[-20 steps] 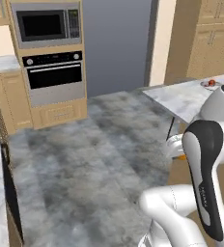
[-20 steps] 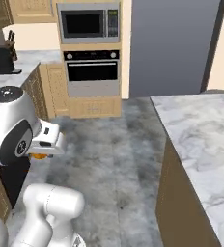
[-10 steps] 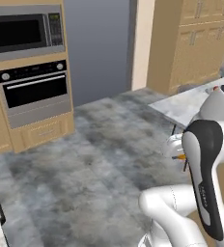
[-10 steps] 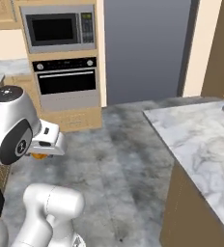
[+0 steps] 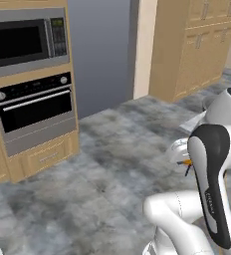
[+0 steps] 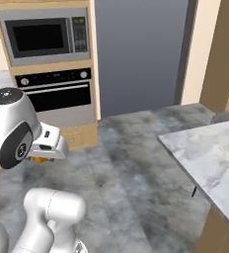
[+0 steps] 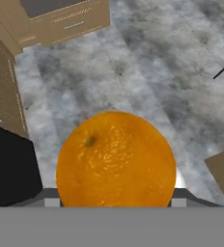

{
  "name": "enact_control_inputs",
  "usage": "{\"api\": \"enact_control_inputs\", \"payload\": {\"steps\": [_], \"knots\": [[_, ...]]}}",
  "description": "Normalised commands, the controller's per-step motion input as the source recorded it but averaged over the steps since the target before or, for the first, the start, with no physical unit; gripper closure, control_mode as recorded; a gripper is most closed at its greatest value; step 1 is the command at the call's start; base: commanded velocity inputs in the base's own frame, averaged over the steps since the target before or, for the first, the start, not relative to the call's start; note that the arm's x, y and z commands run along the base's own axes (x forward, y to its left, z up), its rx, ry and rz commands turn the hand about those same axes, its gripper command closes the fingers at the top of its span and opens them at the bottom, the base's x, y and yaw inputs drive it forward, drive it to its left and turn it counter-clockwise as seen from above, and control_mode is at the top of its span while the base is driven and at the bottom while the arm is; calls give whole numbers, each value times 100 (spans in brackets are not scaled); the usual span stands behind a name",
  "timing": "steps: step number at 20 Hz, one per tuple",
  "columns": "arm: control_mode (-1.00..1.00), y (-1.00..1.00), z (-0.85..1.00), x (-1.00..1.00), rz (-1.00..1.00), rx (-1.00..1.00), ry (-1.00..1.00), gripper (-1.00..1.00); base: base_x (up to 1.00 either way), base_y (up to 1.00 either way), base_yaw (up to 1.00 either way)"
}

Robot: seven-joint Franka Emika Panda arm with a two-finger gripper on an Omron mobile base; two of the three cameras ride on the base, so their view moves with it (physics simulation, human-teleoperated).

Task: Pick up the apple and orange from the fridge and place one fruit on each plate on the dining counter.

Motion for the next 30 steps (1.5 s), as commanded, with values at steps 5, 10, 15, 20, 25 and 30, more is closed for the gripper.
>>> {"api": "enact_control_inputs", "payload": {"steps": [5,10,15,20,25,30], "knots": [[100,0,0,0,0,0,0,100,100,55,-33],[100,0,0,0,0,0,0,100,100,56,-36],[100,0,0,0,0,0,0,100,100,58,-39],[100,0,0,0,0,0,0,100,100,44,-40],[100,0,0,0,0,0,0,100,100,14,-40],[100,0,0,0,0,0,0,100,100,0,-57]]}}
